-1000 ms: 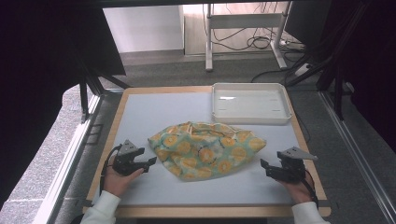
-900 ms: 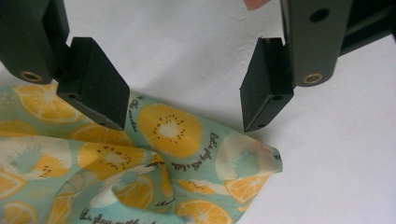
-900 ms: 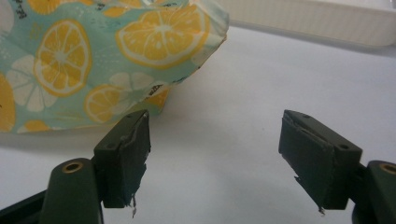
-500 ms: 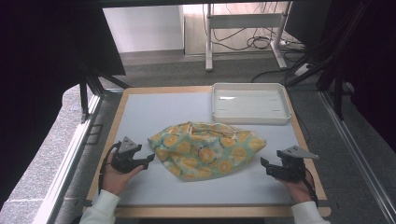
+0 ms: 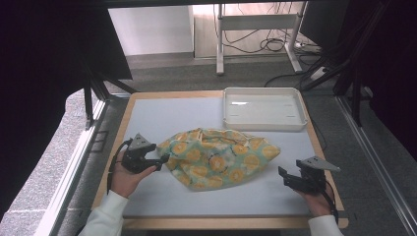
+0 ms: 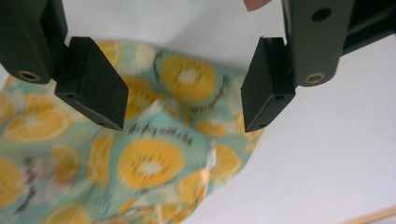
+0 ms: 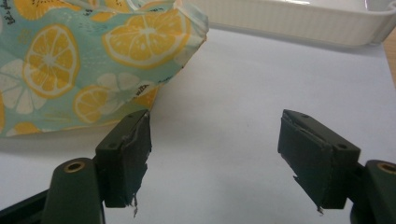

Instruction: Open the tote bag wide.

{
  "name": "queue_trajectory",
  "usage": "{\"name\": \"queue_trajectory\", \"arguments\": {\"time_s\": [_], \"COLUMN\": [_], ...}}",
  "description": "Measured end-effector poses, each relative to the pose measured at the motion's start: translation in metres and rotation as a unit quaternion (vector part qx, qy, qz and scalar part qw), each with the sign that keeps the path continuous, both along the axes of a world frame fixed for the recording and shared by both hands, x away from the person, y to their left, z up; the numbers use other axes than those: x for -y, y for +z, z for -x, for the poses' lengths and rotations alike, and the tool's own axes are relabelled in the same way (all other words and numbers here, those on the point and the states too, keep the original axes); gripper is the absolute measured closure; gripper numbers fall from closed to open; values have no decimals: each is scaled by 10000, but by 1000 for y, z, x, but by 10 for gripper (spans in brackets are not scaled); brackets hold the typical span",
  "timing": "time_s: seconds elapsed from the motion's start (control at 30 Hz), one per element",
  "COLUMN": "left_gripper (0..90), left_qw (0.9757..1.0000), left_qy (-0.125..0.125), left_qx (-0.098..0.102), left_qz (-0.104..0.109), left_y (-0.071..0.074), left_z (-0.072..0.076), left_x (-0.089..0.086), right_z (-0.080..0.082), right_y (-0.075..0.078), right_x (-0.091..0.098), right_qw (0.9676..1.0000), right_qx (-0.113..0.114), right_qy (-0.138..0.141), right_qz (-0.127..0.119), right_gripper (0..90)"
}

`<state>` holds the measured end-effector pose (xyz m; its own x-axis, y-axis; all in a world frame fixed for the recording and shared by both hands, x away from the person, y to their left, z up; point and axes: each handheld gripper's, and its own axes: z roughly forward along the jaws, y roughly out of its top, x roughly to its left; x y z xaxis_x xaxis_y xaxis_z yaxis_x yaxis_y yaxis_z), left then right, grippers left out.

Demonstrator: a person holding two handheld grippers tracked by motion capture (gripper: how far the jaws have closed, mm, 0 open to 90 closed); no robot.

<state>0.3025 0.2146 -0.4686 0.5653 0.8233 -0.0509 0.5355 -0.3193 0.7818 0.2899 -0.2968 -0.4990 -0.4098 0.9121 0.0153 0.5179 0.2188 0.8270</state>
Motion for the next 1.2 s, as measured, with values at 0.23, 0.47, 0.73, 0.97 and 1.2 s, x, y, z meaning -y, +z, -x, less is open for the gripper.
{"name": "queue_trajectory", "arguments": {"time_s": [0.23,0.47,0.73,0.97,1.2], "left_gripper": [324,322,322,327,336], "left_qw": [10000,9998,9997,9997,9994], "left_qy": [-39,-145,-229,-231,-239], "left_qx": [20,86,24,-92,-227], "left_qz": [-46,69,52,-18,-77], "left_y": [9,18,22,23,14], "left_z": [-8,-14,-21,-34,-58], "left_x": [5,13,18,22,31], "right_z": [1,-1,-3,-6,-8], "right_y": [0,0,-1,-3,-4], "right_x": [7,6,2,2,1], "right_qw": [9999,9998,9999,9999,9998], "right_qx": [-36,-57,-84,-104,-96], "right_qy": [-97,-167,-120,-103,-103], "right_qz": [-88,-85,14,58,109], "right_gripper": [259,259,259,259,259]}}
